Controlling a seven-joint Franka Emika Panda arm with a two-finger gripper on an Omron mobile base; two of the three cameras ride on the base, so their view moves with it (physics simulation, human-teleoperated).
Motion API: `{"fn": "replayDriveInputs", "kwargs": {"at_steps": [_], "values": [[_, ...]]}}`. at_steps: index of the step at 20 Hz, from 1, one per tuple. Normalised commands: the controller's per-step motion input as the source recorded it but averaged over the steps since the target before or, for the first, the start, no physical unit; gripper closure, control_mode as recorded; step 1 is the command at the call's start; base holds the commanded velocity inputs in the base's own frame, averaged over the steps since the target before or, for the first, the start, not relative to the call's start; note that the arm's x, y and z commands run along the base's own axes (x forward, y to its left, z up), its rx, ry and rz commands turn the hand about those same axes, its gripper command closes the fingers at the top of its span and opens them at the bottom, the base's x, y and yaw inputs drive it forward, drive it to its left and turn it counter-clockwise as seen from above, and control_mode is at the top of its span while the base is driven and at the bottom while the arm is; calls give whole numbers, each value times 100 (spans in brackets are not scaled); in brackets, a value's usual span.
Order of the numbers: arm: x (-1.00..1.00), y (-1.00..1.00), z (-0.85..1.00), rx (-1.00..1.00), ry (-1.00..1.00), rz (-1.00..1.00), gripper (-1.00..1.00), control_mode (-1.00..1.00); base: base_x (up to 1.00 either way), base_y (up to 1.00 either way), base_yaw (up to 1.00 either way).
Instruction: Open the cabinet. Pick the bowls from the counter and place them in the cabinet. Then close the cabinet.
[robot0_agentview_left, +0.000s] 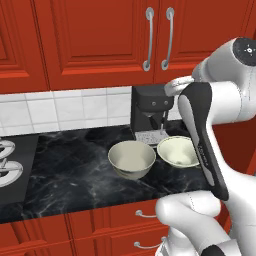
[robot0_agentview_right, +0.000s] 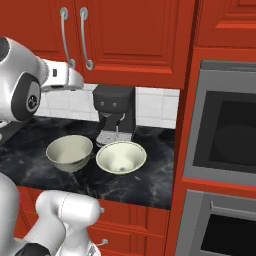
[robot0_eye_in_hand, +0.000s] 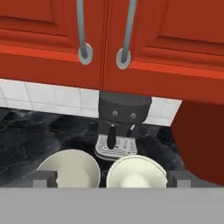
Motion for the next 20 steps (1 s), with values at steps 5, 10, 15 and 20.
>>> {"fn": "replayDriveInputs", "kwargs": {"at_steps": [5, 10, 15, 20], "values": [[-5, 0, 58, 0, -26, 0, -100, -100, 0, 0, 0], [0, -1, 32, 0, -17, 2, -100, -100, 0, 0, 0], [1, 0, 22, 0, -9, 2, -100, -100, 0, 0, 0], [6, 0, 12, 0, -1, 0, -100, -100, 0, 0, 0]]}}
